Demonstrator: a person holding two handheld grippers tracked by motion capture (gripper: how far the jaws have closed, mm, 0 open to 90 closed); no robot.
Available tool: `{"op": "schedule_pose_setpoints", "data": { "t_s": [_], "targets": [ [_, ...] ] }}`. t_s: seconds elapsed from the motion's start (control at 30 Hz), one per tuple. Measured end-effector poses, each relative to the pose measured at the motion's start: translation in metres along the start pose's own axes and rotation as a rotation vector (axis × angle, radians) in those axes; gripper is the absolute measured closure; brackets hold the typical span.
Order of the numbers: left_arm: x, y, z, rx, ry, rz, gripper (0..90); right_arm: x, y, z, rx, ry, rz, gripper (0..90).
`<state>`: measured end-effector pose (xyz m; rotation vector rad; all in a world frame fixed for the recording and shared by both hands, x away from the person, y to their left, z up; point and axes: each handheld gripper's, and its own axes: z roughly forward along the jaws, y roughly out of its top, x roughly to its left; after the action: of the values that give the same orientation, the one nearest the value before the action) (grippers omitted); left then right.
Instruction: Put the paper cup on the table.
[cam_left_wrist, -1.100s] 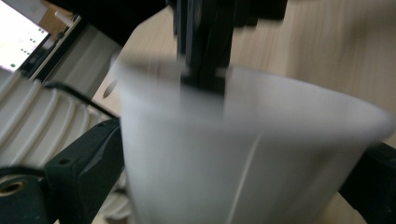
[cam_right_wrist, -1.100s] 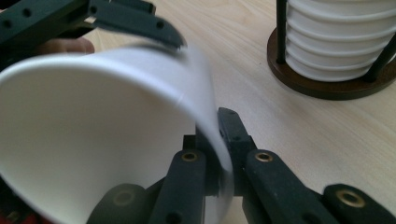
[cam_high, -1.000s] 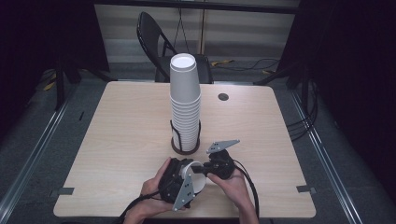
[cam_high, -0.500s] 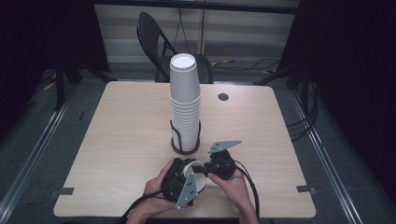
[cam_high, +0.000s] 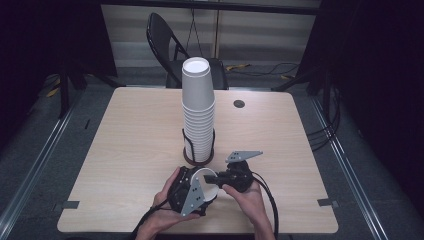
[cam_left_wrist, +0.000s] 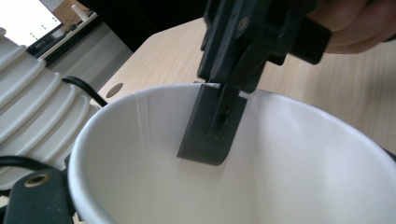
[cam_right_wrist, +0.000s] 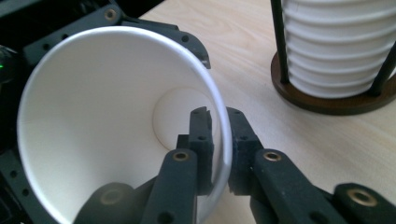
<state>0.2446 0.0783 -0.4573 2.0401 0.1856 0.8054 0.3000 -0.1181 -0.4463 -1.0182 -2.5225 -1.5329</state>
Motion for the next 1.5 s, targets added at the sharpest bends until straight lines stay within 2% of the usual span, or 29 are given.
{"op": "schedule_pose_setpoints", "data": {
  "t_s": [0.17,0.37,0.43,0.47,0.57,0.7,0.8,1.13,1.3,1.37,1.43,1.5],
  "targets": [
    [0.007,-0.003,-0.001,-0.012,0.017,-0.056,11.9,0.003,-0.001,-0.005,-0.058,-0.003,-0.005,75.2],
    [0.013,-0.006,-0.004,-0.017,0.017,-0.119,12.0,0.002,-0.004,-0.014,-0.162,-0.017,0.012,69.8],
    [0.016,-0.008,-0.005,-0.033,0.021,-0.169,11.9,0.001,-0.005,-0.016,-0.175,-0.029,0.016,67.3],
    [0.017,-0.009,-0.005,-0.043,0.007,-0.186,12.0,0.001,-0.005,-0.017,-0.183,-0.03,0.022,65.0],
    [0.019,-0.01,-0.006,-0.044,0.009,-0.188,12.0,0.0,-0.006,-0.02,-0.213,-0.045,0.027,60.7],
    [0.021,-0.012,-0.006,-0.055,0.007,-0.232,12.0,-0.002,-0.007,-0.022,-0.241,-0.075,0.035,56.8],
    [0.023,-0.015,-0.006,-0.059,0.002,-0.258,12.0,-0.002,-0.008,-0.024,-0.26,-0.088,0.022,53.3],
    [0.033,-0.02,-0.013,-0.071,0.033,-0.33,11.8,-0.004,-0.016,-0.031,-0.322,-0.142,0.007,51.7],
    [0.037,-0.024,-0.016,-0.069,0.043,-0.35,11.7,-0.007,-0.024,-0.035,-0.353,-0.202,0.011,46.1],
    [0.039,-0.026,-0.018,-0.064,0.047,-0.36,11.4,-0.008,-0.027,-0.036,-0.343,-0.23,-0.003,45.7],
    [0.041,-0.028,-0.02,-0.072,0.031,-0.386,11.2,-0.008,-0.031,-0.037,-0.36,-0.262,-0.006,43.8],
    [0.044,-0.03,-0.022,-0.077,0.035,-0.404,11.2,-0.009,-0.035,-0.038,-0.375,-0.294,-0.014,40.9]
  ]
}}
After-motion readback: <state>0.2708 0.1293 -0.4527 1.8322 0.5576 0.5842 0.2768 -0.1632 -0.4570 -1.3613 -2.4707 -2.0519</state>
